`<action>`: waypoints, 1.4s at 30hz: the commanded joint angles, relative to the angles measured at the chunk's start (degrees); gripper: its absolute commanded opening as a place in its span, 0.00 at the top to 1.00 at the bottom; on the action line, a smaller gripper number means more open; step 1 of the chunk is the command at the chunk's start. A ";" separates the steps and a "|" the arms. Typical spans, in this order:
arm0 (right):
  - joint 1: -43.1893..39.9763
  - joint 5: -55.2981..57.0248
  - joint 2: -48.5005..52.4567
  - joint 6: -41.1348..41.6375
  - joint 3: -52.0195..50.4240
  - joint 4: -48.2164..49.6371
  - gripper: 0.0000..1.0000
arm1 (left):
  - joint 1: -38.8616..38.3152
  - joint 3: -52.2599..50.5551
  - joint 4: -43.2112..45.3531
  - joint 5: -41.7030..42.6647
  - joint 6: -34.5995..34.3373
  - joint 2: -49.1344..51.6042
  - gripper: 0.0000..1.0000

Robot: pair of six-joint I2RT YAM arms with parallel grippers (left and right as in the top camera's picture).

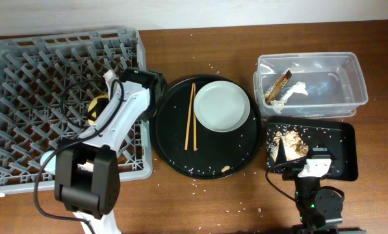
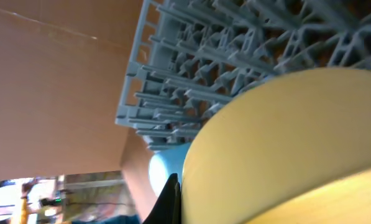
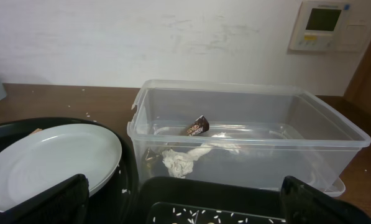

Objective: Sort waste into correct bins and load items into the dishwasher rack

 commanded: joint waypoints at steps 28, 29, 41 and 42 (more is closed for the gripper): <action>-0.42 -0.15 -0.39 -0.15 -0.57 -0.04 0.02 | -7.26 4.52 -9.14 17.84 -6.54 6.16 0.52; -0.42 -0.15 -0.37 -0.15 -0.57 -0.04 0.02 | -7.30 4.52 -9.14 19.71 -6.51 6.16 0.43; -0.42 -0.15 -0.37 -0.15 -0.57 -0.04 0.02 | -12.04 18.51 21.22 66.16 35.12 1.42 0.16; -0.42 -0.15 -0.37 -0.15 -0.57 -0.04 0.02 | -13.38 16.81 23.61 66.38 34.36 2.58 0.22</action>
